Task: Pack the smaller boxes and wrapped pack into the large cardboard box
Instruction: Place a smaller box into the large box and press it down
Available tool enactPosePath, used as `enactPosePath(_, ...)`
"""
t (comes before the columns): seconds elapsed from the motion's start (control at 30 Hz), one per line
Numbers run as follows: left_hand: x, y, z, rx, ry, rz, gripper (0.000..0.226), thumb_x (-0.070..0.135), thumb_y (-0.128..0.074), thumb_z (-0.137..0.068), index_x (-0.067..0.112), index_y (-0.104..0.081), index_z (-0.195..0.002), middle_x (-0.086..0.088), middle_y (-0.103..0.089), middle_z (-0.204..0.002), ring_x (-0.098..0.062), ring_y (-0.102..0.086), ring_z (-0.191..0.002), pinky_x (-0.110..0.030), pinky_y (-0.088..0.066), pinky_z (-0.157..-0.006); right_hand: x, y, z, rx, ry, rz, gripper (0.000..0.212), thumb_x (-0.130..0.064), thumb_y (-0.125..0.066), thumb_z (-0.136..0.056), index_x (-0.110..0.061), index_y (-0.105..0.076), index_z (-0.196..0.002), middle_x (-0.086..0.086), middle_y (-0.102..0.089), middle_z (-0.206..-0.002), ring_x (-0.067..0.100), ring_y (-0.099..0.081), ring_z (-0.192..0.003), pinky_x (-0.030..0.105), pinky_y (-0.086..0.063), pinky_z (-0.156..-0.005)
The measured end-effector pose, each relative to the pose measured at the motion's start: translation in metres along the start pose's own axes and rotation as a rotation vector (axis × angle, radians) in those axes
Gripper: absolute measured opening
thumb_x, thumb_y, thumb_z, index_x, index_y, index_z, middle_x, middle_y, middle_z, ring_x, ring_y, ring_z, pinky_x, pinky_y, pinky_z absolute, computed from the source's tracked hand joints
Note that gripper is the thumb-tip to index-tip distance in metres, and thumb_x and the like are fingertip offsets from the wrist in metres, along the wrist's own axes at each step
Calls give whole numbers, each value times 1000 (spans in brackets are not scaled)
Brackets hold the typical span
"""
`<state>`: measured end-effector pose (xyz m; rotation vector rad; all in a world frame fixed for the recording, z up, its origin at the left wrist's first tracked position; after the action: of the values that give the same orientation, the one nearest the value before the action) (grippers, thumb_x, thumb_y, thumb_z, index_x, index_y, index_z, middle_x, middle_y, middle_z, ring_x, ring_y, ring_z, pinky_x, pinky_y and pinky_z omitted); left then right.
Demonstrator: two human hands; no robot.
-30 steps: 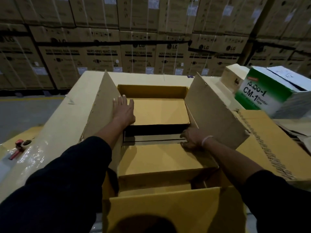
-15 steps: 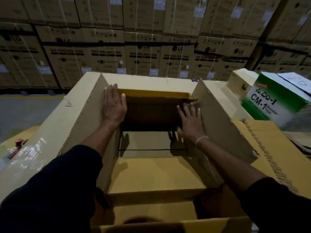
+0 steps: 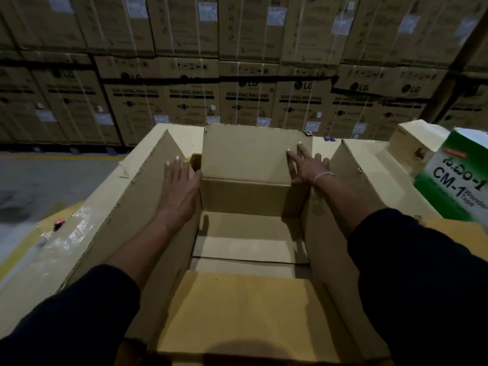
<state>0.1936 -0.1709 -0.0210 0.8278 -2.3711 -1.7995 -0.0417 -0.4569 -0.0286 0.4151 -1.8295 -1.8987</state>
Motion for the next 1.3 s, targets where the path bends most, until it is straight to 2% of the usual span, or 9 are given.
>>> enactPosePath(0.2,-33,24,-43,-67,149,-276,64,35,-57,-90,19,-36,-148,-33,-18,-160,-54,1,-151,-72,6,-117,10,9,-5,114,61,119,119,-36,-83,-82,-53,6,-159,10,9,-170,39,-64,-105,49,-58,-86)
enactPosePath(0.37,-41,20,-58,-135,153,-235,86,67,-71,-76,23,-42,-144,-15,-36,-145,-44,-28,-139,-54,-34,-109,11,8,4,114,107,180,101,-36,-68,-93,-48,5,-161,9,4,-169,38,-55,-116,44,-57,-87)
enactPosePath(0.53,-44,29,-44,-79,159,-315,84,75,-71,-69,23,-49,-132,-11,-39,-127,-35,-39,-115,-43,-40,-92,9,-6,11,76,115,187,100,-42,-64,-92,-47,8,-161,11,6,-170,34,-65,-102,43,-60,-82)
enactPosePath(0.63,-46,27,-41,-97,159,-289,78,69,-72,-73,24,-50,-132,-13,-38,-131,-38,-37,-120,-46,-39,-96,6,-3,15,104,124,202,97,-39,-65,-93,-45,3,-162,9,6,-171,34,-63,-106,45,-59,-85)
enactPosePath(0.7,-44,24,-40,-115,153,-266,74,60,-70,-79,23,-47,-139,-18,-34,-142,-44,-29,-135,-53,-36,-106,0,3,22,127,126,253,95,-35,-67,-93,-40,-4,-163,9,1,-171,38,-52,-124,49,-52,-96)
enactPosePath(0.8,-37,25,-35,-128,141,-336,74,56,-60,-88,22,-38,-150,-27,-20,-159,-56,-5,-148,-65,-15,-118,-23,15,43,192,178,336,82,-33,-65,-95,-29,-19,-163,13,-8,-169,39,-38,-140,53,-41,-109)
enactPosePath(0.9,-31,27,-28,-133,75,-404,77,56,-53,-92,23,-30,-157,-28,-5,-166,-57,9,-150,-72,3,-117,-49,15,72,225,276,366,67,-28,-56,-101,-25,-26,-161,15,-12,-169,39,-35,-143,53,-31,-119)
enactPosePath(1.2,-13,23,7,-214,-175,-287,77,47,-57,-96,24,-21,-161,-23,-11,-167,-47,2,-154,-68,1,-121,-77,-58,162,-141,382,333,78,-59,-58,-97,-27,-29,-162,11,-37,-161,36,-37,-143,50,-34,-115)
enactPosePath(1.3,-3,27,21,-218,-241,-108,57,30,-57,-99,20,-36,-151,-20,-38,-155,-41,-35,-145,-59,-20,-123,-72,-88,195,-380,281,154,79,-70,-56,-93,-25,-43,-156,8,-51,-154,33,-48,-138,44,-43,-109)
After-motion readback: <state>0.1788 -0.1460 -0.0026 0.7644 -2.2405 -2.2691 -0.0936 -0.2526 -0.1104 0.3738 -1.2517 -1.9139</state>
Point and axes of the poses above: each hand's wrist, its own z-axis away from the middle knuckle, its own y-axis out of the back of the hand, x = y × z, the point moved 8 cm from there along -z, towards the middle knuckle
